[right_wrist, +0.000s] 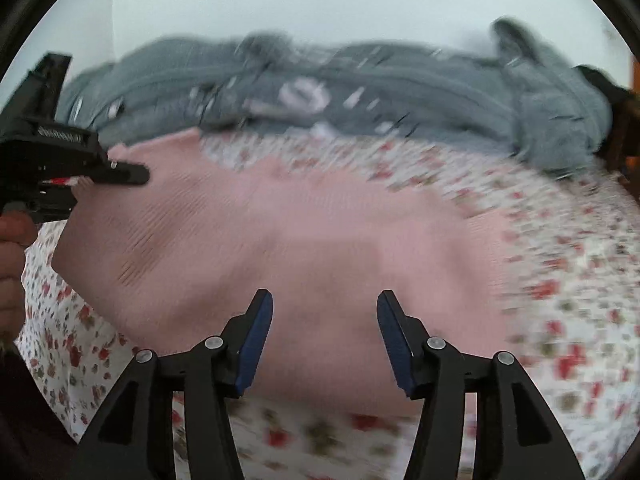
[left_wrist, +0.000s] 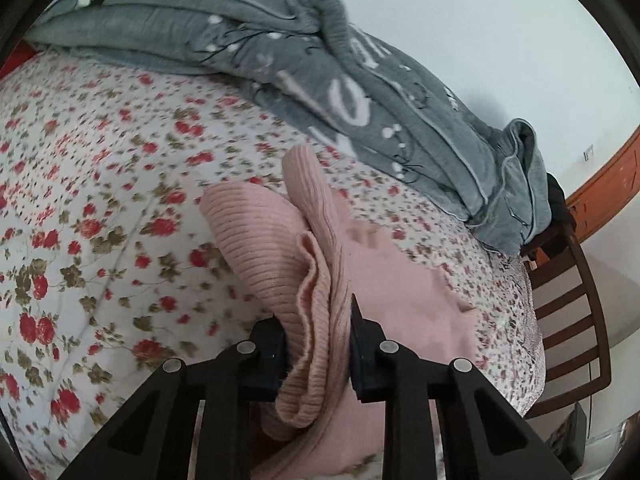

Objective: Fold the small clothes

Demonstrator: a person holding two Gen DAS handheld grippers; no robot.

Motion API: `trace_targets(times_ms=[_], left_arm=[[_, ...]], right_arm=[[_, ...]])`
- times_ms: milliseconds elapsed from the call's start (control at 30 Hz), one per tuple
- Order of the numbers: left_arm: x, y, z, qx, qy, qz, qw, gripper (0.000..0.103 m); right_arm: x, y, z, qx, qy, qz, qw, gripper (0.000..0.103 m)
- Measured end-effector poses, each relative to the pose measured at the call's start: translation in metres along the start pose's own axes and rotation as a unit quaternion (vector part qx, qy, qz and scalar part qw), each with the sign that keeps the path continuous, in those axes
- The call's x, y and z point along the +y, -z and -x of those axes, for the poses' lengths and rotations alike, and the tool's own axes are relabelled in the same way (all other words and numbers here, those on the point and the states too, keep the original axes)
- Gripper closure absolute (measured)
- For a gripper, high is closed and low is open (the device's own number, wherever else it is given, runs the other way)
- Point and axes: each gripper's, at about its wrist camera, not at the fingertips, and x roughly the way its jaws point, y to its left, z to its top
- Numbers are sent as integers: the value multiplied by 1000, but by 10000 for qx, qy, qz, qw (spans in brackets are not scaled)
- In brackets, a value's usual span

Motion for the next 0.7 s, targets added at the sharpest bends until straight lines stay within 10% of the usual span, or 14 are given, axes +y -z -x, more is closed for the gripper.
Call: trace_targets(times_ms=[333, 700], left_arm=[[-100, 2, -16, 135, 199, -244, 9994, 80], [-181, 55, -86, 1117, 924, -630, 9874, 71]], right_arm=[[-118, 28, 19, 664, -220, -1987, 9776, 45], [-138, 42, 39, 498, -208, -2030, 9777, 45]])
